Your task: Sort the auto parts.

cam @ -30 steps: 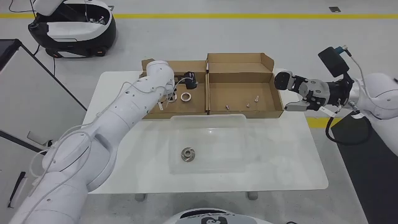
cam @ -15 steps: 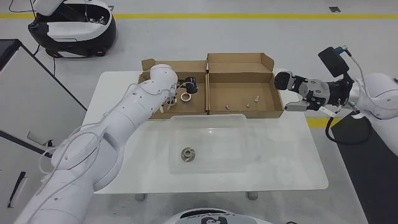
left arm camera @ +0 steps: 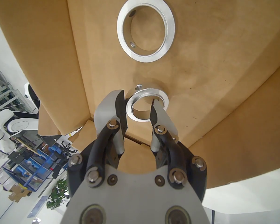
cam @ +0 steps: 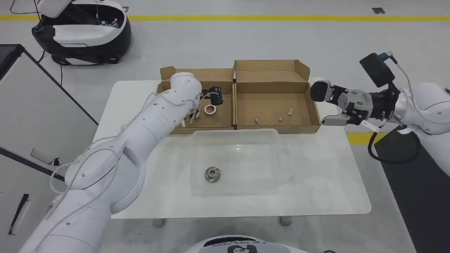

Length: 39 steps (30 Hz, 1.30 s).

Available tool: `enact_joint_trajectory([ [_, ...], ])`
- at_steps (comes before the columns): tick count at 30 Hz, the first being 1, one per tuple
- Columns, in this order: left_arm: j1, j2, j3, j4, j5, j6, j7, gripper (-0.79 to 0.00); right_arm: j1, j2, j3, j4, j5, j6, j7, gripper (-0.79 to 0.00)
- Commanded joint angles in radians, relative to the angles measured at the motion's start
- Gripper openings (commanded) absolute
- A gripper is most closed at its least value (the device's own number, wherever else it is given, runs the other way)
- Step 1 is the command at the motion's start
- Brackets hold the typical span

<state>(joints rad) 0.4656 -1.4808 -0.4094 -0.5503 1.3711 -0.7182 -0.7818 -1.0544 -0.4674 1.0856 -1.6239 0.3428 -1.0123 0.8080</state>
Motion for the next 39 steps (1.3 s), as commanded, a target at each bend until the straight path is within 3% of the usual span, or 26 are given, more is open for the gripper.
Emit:
enact_joint_trajectory([
  [1,-0.004,-0.003,-0.003,0.006,0.003,0.006,0.004,-0.422,0.000,0.000,0.000,0.000,0.000,0.000,0.000,0.000],
  [9,-0.022,-0.005,-0.018,-0.008,0.018,0.017,0.023,-0.416,0.000,0.000,0.000,0.000,0.000,0.000,0.000,0.000],
  [11,-0.034,-0.002,-0.025,-0.032,0.016,-0.016,0.033,-0.345,0.000,0.000,0.000,0.000,0.000,0.000,0.000,0.000],
  [12,-0.038,0.000,-0.030,-0.039,0.014,-0.027,0.035,-0.345,0.000,0.000,0.000,0.000,0.000,0.000,0.000,0.000],
  [13,-0.043,0.002,-0.038,-0.057,0.008,-0.032,0.052,-0.037,0.000,0.000,0.000,0.000,0.000,0.000,0.000,0.000],
  [14,-0.053,0.005,-0.044,-0.084,0.008,-0.053,0.069,0.000,0.000,0.000,0.000,0.000,0.000,0.000,0.000,0.000],
  [19,-0.070,0.032,-0.095,-0.178,-0.032,-0.153,0.116,0.000,0.000,0.000,0.000,0.000,0.000,0.000,0.000,0.000],
  [30,0.014,0.120,-0.231,-0.538,-0.136,-0.290,0.010,0.000,0.000,0.000,0.000,0.000,0.000,0.000,0.000,0.000],
  [35,0.059,0.167,-0.227,-0.691,-0.211,-0.294,-0.026,0.000,0.000,0.000,0.000,0.000,0.000,0.000,0.000,0.000],
  [39,0.054,0.207,-0.203,-0.779,-0.275,-0.290,-0.030,0.000,0.000,0.000,0.000,0.000,0.000,0.000,0.000,0.000],
])
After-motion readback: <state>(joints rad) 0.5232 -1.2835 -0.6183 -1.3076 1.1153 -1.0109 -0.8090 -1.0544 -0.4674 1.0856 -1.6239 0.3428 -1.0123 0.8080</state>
